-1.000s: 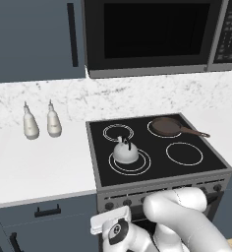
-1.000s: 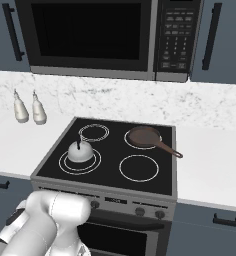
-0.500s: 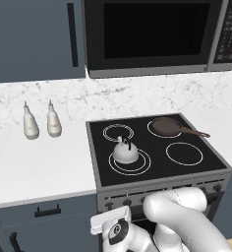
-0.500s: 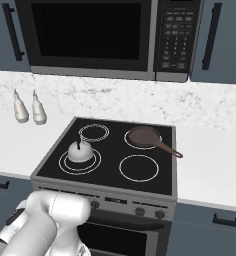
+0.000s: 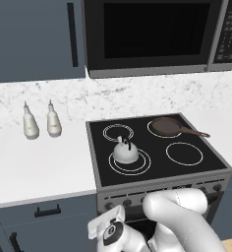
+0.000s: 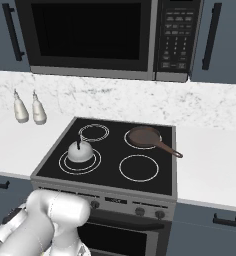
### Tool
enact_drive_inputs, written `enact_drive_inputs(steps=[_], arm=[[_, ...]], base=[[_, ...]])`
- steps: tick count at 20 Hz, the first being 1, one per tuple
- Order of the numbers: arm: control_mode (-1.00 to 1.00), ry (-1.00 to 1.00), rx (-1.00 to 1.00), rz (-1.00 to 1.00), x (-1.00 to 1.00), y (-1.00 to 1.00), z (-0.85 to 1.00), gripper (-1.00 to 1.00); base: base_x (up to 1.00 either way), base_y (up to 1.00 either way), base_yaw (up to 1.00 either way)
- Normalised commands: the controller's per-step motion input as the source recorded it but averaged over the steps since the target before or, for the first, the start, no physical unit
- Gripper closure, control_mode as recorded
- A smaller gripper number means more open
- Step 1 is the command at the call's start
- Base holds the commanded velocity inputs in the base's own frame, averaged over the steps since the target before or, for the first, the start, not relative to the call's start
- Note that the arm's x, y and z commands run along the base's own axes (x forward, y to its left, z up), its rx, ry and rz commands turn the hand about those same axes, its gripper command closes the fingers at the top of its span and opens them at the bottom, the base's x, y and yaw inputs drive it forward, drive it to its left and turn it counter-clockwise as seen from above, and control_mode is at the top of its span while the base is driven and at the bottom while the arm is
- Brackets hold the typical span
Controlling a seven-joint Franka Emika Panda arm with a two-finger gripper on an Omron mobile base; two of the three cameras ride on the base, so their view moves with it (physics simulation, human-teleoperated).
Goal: Pick the kettle from the counter and place it on a stove burner. Then turn the burner on.
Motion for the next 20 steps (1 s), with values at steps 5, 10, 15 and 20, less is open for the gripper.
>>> enact_drive_inputs(steps=[5, 10, 15, 20], arm=[[-1.0, 0.16, -0.32, 0.01, 0.0, 0.52, 0.0, 1.0], [-1.0, 0.15, -0.28, 0.01, 0.01, 0.53, 0.01, 1.0], [-1.0, 0.14, -0.34, 0.04, 0.01, 0.69, 0.0, 1.0], [-1.0, 0.12, -0.3, 0.04, 0.0, 0.63, 0.0, 1.0]], base=[[0.0, 0.0, 0.0], [0.0, 0.0, 0.0], [0.0, 0.0, 0.0], [0.0, 0.0, 0.0]])
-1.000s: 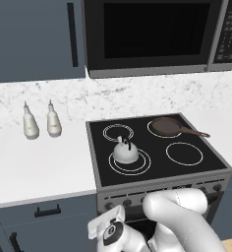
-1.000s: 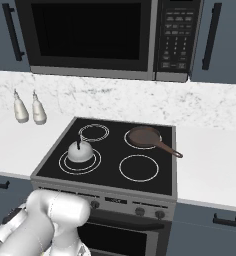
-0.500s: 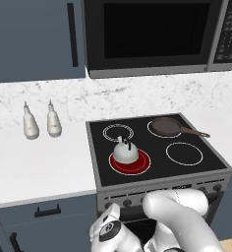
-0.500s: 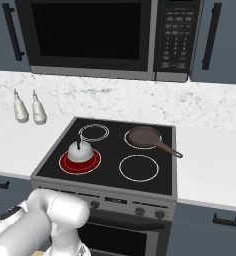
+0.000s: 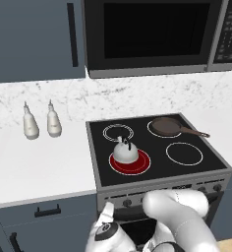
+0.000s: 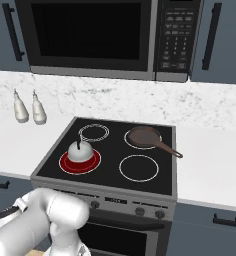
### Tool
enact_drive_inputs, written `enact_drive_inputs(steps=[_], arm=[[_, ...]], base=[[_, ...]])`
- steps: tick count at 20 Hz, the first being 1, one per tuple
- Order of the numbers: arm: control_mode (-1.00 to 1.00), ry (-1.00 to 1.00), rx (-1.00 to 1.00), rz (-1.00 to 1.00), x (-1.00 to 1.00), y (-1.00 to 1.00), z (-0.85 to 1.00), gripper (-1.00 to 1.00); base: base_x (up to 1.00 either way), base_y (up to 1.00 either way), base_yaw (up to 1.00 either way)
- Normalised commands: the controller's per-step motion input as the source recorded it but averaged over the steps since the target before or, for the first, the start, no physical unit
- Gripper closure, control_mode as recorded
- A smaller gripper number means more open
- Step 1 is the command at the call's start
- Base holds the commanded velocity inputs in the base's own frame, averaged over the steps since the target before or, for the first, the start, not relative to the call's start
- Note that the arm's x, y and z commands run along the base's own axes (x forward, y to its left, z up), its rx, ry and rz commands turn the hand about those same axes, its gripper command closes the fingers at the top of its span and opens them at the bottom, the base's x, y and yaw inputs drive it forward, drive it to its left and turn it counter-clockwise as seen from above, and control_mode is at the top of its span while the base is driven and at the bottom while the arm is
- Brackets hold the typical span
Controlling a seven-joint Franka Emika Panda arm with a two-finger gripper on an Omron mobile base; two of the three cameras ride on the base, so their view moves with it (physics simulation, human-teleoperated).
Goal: Pick the kettle from the counter and place it on a stove burner. Then turn the burner on.
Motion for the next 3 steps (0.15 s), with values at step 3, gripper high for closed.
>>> enact_drive_inputs(steps=[3], arm=[[-1.0, 0.0, -0.02, 0.02, 0.0, 0.06, 0.0, 1.0]], base=[[0.0, 0.0, 0.0]])
